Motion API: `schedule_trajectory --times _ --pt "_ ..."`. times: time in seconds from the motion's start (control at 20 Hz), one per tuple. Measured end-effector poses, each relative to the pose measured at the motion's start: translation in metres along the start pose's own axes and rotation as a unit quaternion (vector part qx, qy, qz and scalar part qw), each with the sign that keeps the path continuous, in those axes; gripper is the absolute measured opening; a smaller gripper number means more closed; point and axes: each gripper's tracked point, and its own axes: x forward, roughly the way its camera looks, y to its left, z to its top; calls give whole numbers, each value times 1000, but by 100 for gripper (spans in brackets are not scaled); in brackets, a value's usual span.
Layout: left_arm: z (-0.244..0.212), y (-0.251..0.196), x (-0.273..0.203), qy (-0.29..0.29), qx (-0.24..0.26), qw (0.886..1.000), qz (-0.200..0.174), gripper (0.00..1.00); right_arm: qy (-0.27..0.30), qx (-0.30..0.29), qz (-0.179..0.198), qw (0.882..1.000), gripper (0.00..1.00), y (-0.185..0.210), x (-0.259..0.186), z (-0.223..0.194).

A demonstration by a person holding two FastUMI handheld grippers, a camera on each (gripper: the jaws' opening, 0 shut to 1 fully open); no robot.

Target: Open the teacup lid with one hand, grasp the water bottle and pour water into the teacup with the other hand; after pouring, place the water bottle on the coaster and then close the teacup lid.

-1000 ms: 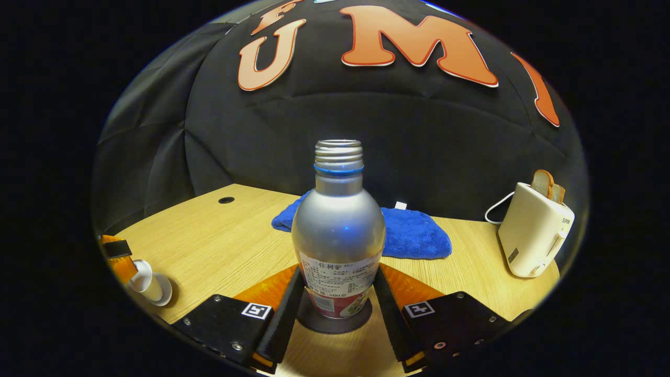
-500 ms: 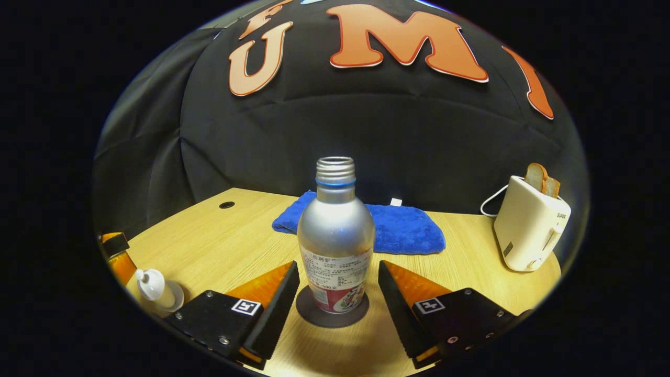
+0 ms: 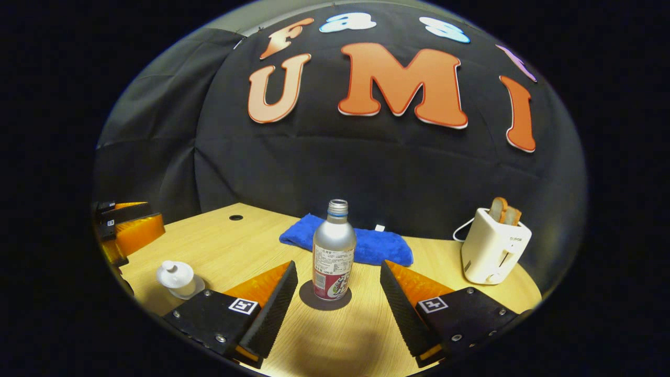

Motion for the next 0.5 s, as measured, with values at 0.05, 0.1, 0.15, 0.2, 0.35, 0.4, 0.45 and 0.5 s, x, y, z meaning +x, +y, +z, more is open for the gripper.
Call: schedule_trajectory --times 0.05,0.1,0.15,0.2,0.35,0.4,0.45,0.5 --pt "4 -3 -2 -5 -1 1000 -2 89 -12 -3 0 1000 95 3 -10 6" --pt "9 -5 -4 -11 -3 1000 -4 90 -22 -7 -1 1000 95 4 -18 10" --pt "12 -9 -7 -16 -4 1000 -6 96 -32 -10 -3 999 95 5 -26 16" --pt "17 -12 -9 -21 -4 1000 -8 93 -43 -11 -5 999 95 5 -34 22" --pt "27 -17 -17 -35 -1 999 -10 98 -78 -13 -20 997 95 -2 -55 38" --pt "29 -18 -21 -40 -2 999 -10 98 -84 -14 -28 996 95 -7 -61 39" --pt "31 -18 -22 -42 -1 999 -7 100 -88 -15 -34 995 95 -11 -66 39" --pt "31 -17 -24 -40 3 999 -3 98 -88 -15 -40 995 95 -14 -71 38"
